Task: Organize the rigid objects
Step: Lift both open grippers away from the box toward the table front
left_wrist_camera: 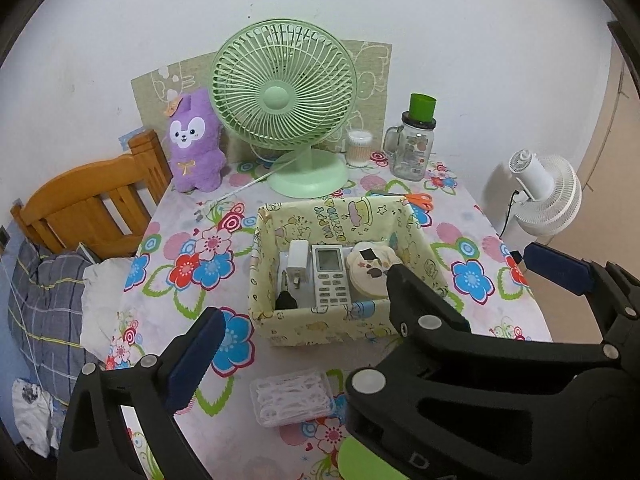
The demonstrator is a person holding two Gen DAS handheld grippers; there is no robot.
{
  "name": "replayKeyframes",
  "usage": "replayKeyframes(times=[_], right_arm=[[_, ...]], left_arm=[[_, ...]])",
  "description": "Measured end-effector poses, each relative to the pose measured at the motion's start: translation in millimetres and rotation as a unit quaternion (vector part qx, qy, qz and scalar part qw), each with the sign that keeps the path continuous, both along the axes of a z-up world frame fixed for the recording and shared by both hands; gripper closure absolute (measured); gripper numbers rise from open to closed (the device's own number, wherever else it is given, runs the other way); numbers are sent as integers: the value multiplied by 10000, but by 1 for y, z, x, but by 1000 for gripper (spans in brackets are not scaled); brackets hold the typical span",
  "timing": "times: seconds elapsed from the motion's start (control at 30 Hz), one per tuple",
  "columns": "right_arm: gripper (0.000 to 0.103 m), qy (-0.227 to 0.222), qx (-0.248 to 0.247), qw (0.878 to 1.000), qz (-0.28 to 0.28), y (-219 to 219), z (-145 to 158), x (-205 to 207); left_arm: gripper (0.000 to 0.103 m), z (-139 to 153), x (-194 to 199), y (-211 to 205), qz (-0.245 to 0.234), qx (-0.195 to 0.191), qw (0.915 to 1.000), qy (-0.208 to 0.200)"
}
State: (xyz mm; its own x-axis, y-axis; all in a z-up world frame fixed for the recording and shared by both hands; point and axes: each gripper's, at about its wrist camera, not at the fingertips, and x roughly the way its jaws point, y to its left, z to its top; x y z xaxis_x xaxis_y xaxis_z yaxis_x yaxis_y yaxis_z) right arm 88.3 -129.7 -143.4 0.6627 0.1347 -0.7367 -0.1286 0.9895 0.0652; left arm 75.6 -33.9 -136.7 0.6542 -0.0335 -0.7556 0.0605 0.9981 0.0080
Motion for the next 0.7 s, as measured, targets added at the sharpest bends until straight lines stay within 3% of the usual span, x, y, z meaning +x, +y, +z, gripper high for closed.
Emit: replayKeyframes(times=[0.7], right_arm=[[0,386,-33,9992,-130,1,-51,-36]], left_arm=[[0,-50,-31,2,-93,-67,9993,353]])
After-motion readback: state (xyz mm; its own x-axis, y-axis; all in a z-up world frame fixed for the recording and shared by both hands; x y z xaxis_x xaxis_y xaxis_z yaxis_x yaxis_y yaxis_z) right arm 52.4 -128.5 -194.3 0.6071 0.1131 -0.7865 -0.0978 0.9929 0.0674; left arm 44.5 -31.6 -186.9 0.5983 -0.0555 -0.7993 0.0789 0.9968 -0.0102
